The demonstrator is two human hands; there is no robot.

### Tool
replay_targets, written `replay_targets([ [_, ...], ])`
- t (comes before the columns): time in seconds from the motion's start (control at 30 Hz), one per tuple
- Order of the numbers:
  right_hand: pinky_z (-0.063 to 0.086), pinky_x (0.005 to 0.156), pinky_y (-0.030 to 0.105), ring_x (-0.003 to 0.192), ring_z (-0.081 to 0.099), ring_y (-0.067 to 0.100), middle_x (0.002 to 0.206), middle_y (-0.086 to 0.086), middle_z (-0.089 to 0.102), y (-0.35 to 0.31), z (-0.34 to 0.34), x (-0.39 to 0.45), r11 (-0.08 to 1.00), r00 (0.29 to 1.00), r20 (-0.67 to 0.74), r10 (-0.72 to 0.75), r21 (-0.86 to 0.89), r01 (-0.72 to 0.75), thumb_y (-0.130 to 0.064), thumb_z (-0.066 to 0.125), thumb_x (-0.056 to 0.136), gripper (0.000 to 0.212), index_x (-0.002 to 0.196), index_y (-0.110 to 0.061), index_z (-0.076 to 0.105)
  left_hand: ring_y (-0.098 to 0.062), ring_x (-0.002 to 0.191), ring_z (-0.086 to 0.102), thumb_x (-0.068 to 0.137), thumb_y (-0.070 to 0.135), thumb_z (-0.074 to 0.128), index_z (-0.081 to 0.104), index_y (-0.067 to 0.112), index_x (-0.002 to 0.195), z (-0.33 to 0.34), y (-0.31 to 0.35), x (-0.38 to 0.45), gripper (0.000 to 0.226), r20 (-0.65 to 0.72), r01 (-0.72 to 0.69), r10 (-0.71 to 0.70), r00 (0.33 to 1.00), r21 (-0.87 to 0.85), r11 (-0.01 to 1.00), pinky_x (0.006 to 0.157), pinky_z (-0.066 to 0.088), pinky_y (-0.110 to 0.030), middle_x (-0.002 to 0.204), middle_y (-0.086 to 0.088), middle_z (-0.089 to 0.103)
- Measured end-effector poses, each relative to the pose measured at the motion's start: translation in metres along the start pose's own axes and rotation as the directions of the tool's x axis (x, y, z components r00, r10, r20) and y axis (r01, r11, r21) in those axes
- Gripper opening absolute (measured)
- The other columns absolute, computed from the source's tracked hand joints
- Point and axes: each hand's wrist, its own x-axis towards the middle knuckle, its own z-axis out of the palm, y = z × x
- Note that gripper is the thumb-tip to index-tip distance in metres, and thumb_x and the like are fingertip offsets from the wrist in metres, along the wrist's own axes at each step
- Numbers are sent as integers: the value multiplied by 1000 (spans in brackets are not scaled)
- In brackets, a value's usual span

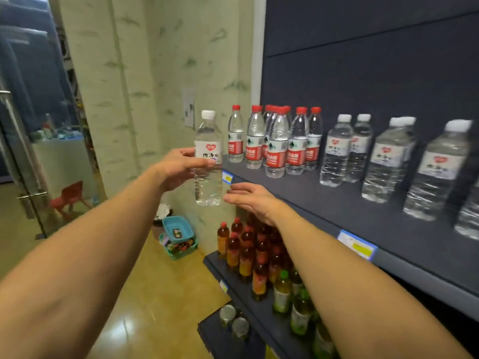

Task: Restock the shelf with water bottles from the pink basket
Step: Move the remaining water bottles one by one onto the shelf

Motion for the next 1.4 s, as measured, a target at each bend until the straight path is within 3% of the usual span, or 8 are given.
replay_targets([
  [0.17,47,109,36,117,66,15,122,1,73,-34,-73,-42,998,971,-231,-53,3,55,-56,99,32,112,129,-13,63,-16,80,78,82,-2,74,73,7,105,71,33,45,24,142,-62,67,988,-43,997,80,63,-31,97,-6,82],
  [0.67,50,104,33,106,68,12,111,-2,72,-49,-204,-171,994,823,-568,-30,-104,-36,-24,91,70,56,119,-17,64,-34,111,73,68,3,86,70,1,121,303,27,88,56,598,-35,120,792,-151,988,90,60,-39,117,-19,76],
  [0.77,52,103,41,111,70,19,116,1,75,-43,-212,-171,993,794,-607,-43,-116,-35,-32,98,53,79,124,-17,66,-36,117,70,66,10,85,69,2,124,321,27,93,60,634,-33,108,766,-130,991,102,54,-47,119,-17,76],
  [0.9,55,100,47,106,73,21,110,4,77,-40,-224,-166,996,768,-640,-40,-83,-18,-22,99,50,67,109,-19,69,-30,119,70,63,14,88,72,11,117,324,35,95,56,676,-52,99,731,-89,995,107,51,-46,118,-10,78],
  [1.03,57,96,47,97,76,22,101,4,79,-49,-229,-152,996,729,-682,-66,-94,1,-31,102,38,72,102,-16,71,-17,130,64,80,16,76,60,13,142,288,35,113,64,579,30,153,801,-294,955,107,48,-29,136,-2,70],
  [1.17,62,85,39,89,77,17,100,2,79,-70,-235,-132,990,680,-726,-100,-140,-3,-24,98,56,62,109,-10,70,-16,128,65,64,34,94,62,15,139,223,20,126,84,502,24,121,857,-274,961,95,57,-25,136,0,70],
  [1.27,59,84,32,86,74,10,95,-7,77,-86,-236,-113,973,642,-751,-152,-228,-37,-35,98,56,57,102,-17,71,-16,127,66,72,37,87,61,18,141,182,9,125,77,460,14,93,883,-225,974,102,52,-30,137,-1,69],
  [1.4,50,76,22,86,67,8,100,-5,73,-100,-230,-86,959,638,-746,-190,-281,-43,-33,95,63,57,110,-14,70,-19,128,66,49,48,101,61,13,140,138,-4,119,106,404,5,71,912,-184,983,105,53,-31,137,-6,70],
])
